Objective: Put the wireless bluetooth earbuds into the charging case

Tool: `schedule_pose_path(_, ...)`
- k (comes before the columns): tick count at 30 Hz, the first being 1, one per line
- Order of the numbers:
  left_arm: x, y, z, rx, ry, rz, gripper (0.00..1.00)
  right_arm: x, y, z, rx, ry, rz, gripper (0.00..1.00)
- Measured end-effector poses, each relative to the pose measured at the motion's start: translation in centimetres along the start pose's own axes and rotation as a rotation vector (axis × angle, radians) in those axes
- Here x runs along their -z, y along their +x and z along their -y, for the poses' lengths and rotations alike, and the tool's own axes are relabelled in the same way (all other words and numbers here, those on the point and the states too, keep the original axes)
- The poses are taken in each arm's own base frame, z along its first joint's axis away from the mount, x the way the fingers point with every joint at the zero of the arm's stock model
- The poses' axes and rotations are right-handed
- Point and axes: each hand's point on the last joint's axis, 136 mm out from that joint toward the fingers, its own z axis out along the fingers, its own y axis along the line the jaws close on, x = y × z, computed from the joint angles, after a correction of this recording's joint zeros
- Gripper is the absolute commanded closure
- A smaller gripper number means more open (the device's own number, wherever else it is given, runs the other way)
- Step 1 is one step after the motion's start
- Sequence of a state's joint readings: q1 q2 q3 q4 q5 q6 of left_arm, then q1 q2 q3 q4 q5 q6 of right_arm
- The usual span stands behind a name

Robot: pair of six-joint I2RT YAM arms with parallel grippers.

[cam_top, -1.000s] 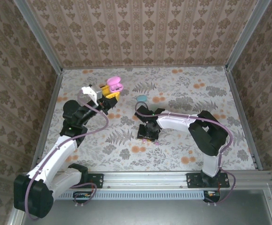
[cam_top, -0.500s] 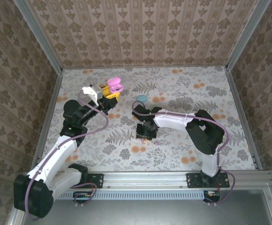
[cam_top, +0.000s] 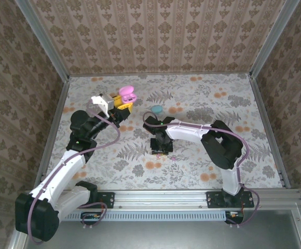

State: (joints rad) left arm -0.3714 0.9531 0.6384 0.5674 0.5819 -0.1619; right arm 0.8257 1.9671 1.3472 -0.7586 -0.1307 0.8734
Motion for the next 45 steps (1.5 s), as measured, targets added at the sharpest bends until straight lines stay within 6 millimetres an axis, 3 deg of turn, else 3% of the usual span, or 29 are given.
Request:
schedule_pose_path(11,0.00,0.12,-0.01,0.003,-0.001,-0.004,0.69,-0.48,0.34,-0.09,0.024,0.027,-0.019,0.74)
schedule_pose_path(25,0.00,0.20,-0.02,0.005,-0.001,-0.008,0.69,-0.46,0.27,-0.07,0.039,0.038,-0.009,0.68)
schedule_pose_path(45,0.00,0.21,-0.02,0.005,-0.001,-0.008,0.69,-0.49,-0.05,-0.20,0.027,0.044,-0.002,0.73)
